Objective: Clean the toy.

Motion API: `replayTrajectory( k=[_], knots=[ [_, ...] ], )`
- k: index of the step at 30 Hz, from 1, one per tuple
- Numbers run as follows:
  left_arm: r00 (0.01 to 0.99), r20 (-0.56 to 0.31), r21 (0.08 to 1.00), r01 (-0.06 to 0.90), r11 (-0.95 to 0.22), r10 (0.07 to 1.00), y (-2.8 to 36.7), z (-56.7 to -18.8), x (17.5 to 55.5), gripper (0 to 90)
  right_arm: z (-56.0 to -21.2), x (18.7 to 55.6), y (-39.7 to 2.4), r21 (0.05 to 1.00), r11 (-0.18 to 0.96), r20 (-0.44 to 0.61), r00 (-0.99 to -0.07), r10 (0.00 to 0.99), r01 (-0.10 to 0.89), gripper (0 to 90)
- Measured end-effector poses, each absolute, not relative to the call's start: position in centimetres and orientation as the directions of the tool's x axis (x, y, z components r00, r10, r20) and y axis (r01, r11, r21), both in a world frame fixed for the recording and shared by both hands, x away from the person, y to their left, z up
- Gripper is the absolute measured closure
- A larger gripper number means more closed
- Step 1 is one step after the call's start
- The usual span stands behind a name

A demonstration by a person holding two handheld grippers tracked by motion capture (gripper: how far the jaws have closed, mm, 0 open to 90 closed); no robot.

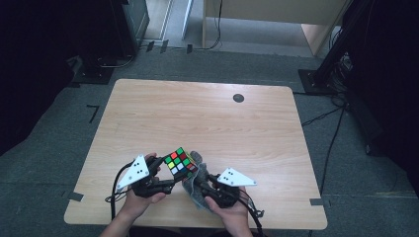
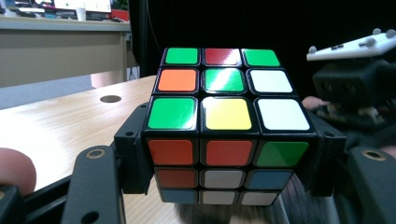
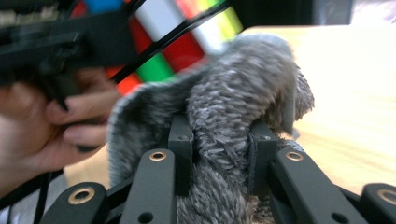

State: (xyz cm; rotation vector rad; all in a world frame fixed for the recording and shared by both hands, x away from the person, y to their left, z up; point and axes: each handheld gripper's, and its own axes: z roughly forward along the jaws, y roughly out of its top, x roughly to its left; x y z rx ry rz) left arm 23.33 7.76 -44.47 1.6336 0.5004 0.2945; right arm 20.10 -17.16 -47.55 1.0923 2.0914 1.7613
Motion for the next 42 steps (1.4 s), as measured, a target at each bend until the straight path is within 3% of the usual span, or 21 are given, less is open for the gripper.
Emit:
replayTrajectory(
  k=[6,13,23,30,37,42],
  knots=[
    [0.859,-0.103,0.987,0.15,-0.055,0.502,8.4,-44.3,23.6,34.1,-47.5,19.6,-15.9,0.919,0.085,0.26,-0.753,0.605,0.385,70.0],
    [0.859,-0.106,0.986,0.155,-0.057,0.502,8.4,-44.4,23.6,34.1,-46.5,20.5,-19.0,0.924,-0.042,0.308,-0.671,0.674,0.381,70.1],
    [0.858,-0.103,0.985,0.157,-0.065,0.503,8.2,-44.4,23.6,34.1,-47.6,19.8,-16.3,0.919,0.07,0.269,-0.745,0.61,0.389,69.7],
    [0.861,-0.106,0.985,0.158,-0.064,0.497,8.1,-44.4,23.5,34.1,-46.8,20.5,-18.7,0.925,-0.023,0.295,-0.677,0.674,0.38,69.8],
    [0.853,-0.105,0.985,0.159,-0.063,0.51,8.3,-44.5,23.7,34.0,-47.0,20.1,-17.3,0.934,0.079,0.215,-0.723,0.657,0.349,69.4],
    [0.834,-0.11,0.982,0.175,-0.069,0.541,9.0,-44.8,24.2,34.0,-46.7,21.4,-20.9,0.932,0.042,0.199,-0.606,0.77,0.36,69.4]
  ],
)
